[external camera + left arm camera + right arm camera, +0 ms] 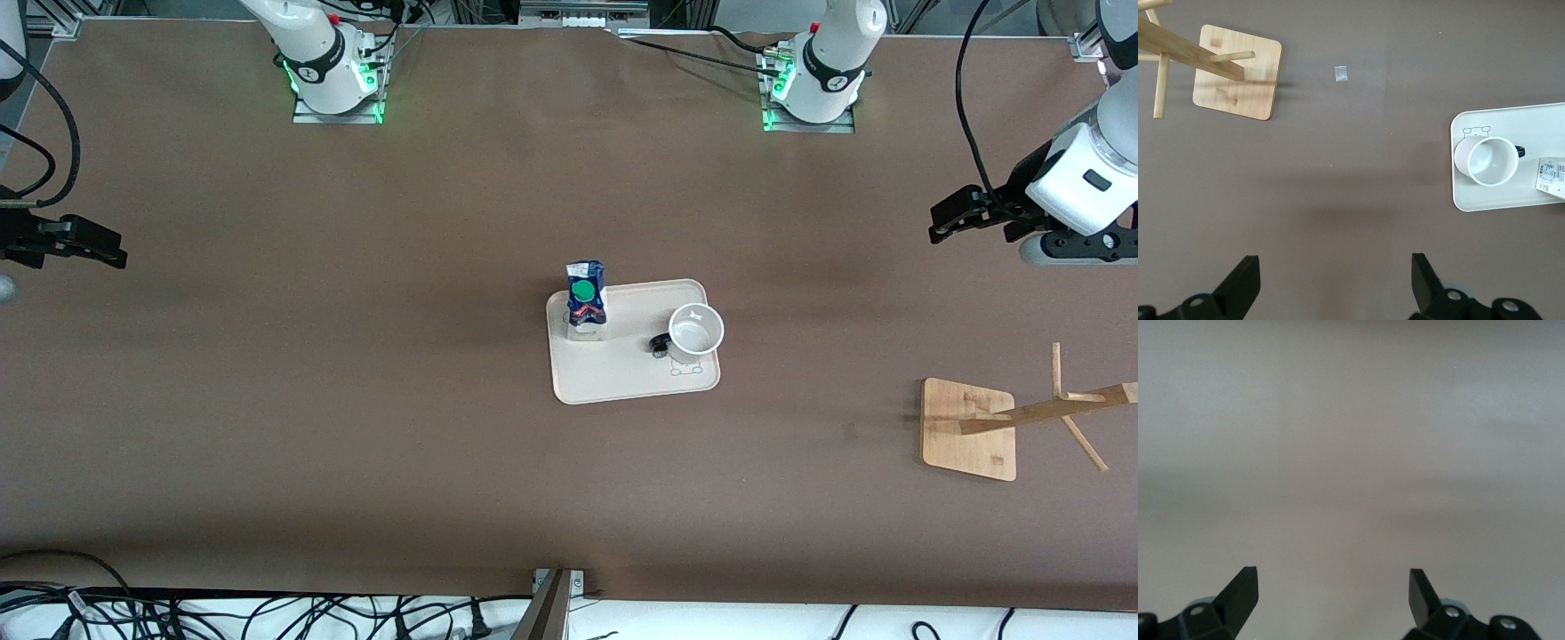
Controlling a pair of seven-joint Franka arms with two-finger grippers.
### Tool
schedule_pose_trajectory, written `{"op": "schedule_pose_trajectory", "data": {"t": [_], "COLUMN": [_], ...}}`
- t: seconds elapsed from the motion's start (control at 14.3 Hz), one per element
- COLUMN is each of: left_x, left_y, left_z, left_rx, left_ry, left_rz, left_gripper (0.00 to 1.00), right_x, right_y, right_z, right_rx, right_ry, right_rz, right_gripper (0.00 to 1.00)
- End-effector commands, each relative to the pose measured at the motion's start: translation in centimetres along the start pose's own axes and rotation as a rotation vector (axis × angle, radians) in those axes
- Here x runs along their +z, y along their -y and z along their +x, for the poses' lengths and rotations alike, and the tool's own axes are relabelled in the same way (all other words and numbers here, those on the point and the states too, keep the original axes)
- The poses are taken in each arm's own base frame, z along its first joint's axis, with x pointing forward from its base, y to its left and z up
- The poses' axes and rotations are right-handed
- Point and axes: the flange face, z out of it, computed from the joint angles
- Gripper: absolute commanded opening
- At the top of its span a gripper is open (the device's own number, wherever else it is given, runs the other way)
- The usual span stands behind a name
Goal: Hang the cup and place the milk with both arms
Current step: 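Move the right gripper out from rest toward the milk carton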
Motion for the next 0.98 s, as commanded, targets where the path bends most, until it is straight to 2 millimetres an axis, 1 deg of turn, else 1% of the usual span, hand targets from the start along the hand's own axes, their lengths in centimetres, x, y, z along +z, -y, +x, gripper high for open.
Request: {"op": "schedule_pose_trajectory", "data": {"t": [0.0, 0.49, 0.7, 0.77, 0.84, 0.91], "left_x": [-0.5, -0.5, -0.5, -0.6, -0.5, -0.5], "left_y": [0.4, 0.9, 0.9, 0.9, 0.9, 0.9], "left_z": [-0.4, -0.4, -0.4, -0.4, -0.4, -0.4], "left_rx": [0.023, 0.015, 0.015, 0.013, 0.013, 0.013], "left_ry": [0.002, 0.002, 0.002, 0.001, 0.002, 0.002], "left_rz": [0.017, 0.013, 0.012, 0.012, 0.012, 0.012], "left_gripper": [1.0, 1.0, 1.0, 1.0, 1.0, 1.0], "right_x": [-0.4, -0.4, 0.0, 0.2, 1.1, 1.4], "right_y": [0.4, 0.1, 0.4, 0.6, 1.1, 2.0], "right_z": [0.1, 0.1, 0.1, 0.1, 0.0, -0.1], "right_rx": [0.014, 0.006, 0.008, 0.003, -0.007, -0.032], "right_ry": [0.003, 0.002, 0.011, 0.019, 0.051, 0.072], "right_rz": [-0.002, -0.002, 0.009, 0.017, 0.019, 0.017], "right_gripper": [1.0, 1.0, 1.0, 1.0, 1.0, 1.0]}}
